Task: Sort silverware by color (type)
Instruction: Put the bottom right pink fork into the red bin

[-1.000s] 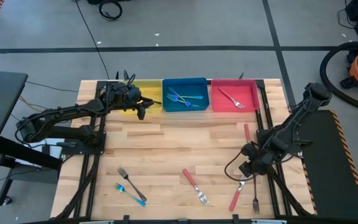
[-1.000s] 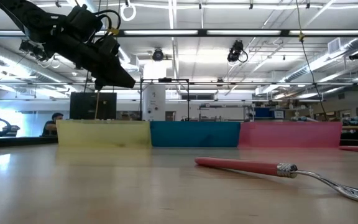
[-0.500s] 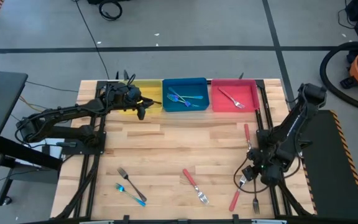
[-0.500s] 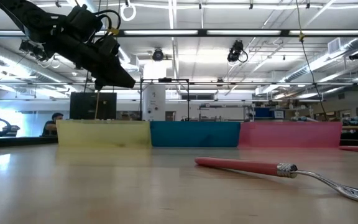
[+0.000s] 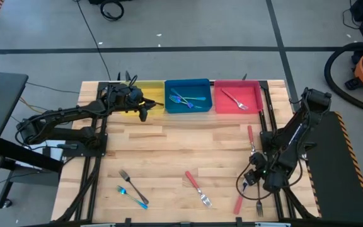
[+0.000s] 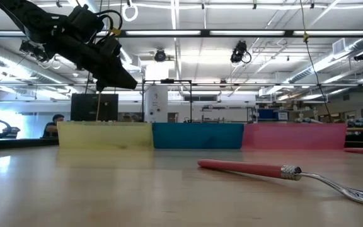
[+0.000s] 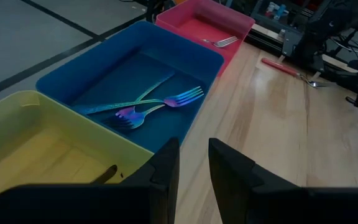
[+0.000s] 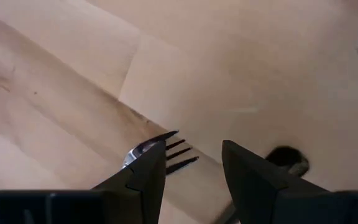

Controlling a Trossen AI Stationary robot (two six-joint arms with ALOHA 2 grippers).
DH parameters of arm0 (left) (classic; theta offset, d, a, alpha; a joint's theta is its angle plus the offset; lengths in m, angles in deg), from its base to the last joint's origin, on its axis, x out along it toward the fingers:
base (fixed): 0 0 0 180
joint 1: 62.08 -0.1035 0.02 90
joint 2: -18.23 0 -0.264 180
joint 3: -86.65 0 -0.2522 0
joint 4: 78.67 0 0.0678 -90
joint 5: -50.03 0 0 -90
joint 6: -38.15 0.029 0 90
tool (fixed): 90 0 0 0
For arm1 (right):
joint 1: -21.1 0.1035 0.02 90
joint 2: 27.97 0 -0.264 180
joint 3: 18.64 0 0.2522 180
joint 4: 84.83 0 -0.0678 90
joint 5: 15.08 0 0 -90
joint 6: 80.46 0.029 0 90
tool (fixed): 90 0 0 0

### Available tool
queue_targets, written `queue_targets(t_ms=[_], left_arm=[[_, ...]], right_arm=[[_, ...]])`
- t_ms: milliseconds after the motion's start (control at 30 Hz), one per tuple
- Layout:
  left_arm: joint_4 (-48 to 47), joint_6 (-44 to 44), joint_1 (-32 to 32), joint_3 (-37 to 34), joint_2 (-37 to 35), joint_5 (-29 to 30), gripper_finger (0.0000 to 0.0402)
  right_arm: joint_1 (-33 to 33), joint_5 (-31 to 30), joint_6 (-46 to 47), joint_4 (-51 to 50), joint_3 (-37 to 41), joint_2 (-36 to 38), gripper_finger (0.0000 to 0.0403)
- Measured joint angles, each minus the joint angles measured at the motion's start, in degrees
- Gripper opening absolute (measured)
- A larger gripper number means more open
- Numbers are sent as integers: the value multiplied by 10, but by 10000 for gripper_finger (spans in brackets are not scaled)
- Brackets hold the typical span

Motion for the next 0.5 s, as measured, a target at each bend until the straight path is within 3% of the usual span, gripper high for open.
queue_targets(t_ms=[500], left_arm=[[0,1,0,0,0,0,87]], right_arm=[[0,-31,-5,41,0,-9,163]])
